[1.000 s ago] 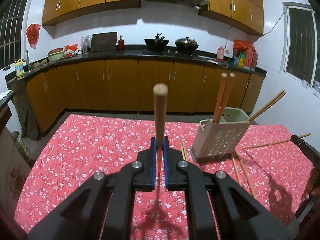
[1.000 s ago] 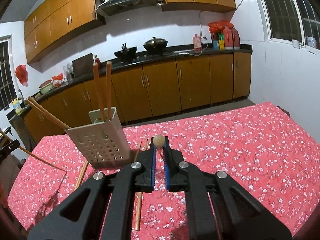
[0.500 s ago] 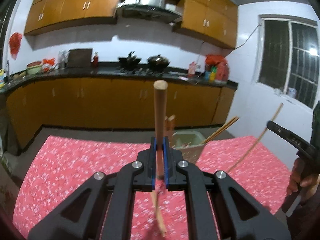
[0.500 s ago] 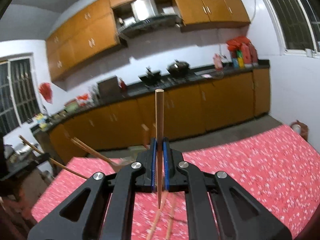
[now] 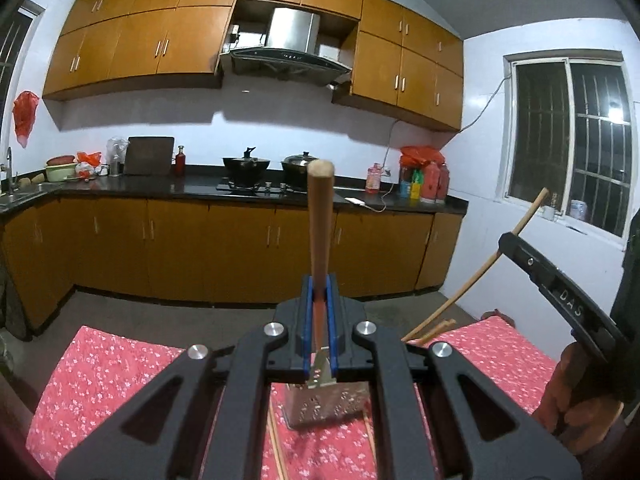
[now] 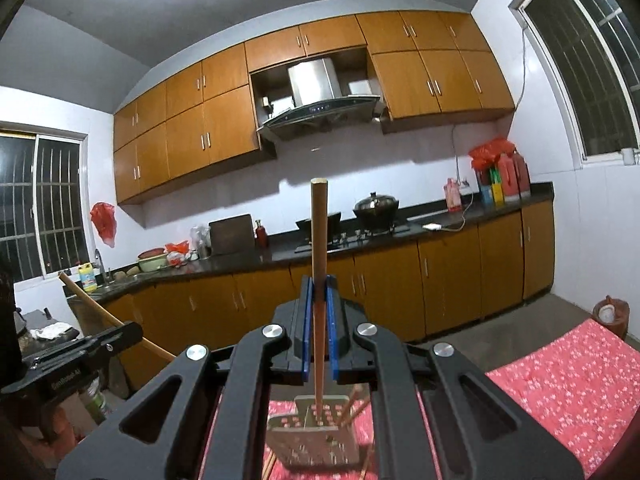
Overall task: Organize utensils
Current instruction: 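Lift the left tool's chopstick over the holder while the right tool carries its chopstick there, then open the left tool over the holder while the right tool releases its chopstick inside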
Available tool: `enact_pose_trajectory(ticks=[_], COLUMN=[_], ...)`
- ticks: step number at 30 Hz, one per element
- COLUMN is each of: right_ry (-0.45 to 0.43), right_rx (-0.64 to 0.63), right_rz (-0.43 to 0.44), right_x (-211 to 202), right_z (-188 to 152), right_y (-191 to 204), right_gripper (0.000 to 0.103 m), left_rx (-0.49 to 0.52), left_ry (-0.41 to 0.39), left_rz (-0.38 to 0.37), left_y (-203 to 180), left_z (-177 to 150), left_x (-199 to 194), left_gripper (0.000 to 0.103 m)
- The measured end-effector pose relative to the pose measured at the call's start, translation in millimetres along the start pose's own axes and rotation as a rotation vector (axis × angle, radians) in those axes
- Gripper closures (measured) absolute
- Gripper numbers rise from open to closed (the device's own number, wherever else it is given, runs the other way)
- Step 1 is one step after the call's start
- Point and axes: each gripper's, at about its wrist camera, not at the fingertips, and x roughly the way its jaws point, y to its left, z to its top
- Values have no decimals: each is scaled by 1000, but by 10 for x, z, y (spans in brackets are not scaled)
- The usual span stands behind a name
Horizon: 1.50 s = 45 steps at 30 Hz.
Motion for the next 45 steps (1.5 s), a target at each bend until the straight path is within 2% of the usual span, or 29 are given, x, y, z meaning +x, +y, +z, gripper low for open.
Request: enact_pose_trajectory(ticks=[3, 9, 20, 22, 23, 24, 34, 37, 40, 45], right_ry=[21, 130, 207, 211, 204, 196, 154, 168, 220, 403], right_rx=[-12, -6, 8, 13, 17, 19, 23, 32, 47, 79], right_rz=[-8, -29, -4, -1, -3, -4, -26, -73, -145, -235], right_x=[172, 475, 560, 553, 524, 501, 184, 53, -52, 15], right_z=[-103, -385, -471, -473, -463, -450, -315, -361, -538, -1053], right_y=[11, -38, -16, -7, -13, -19, -179, -363, -605, -958], right_gripper=[96, 96, 95, 84, 69, 61, 61, 61, 61, 61], left_rx=[-6, -15, -29, -35, -37, -37, -66, -75, -83, -98], left_ry=[35, 116, 180, 183, 181, 179, 103, 73, 68, 164], left_rz=[6, -3, -6, -2, 0, 1, 7, 32, 92, 207], left_y=[14, 62, 152, 159, 166, 171, 251, 355, 517, 852], left_z=[-58, -218, -389, -395, -389, -382, -271, -275, -389, -863], left_x=[181, 452, 726, 744, 745, 741, 389, 180, 21, 28], left_gripper=[96, 96, 95, 95, 95, 93, 81, 78, 75, 72])
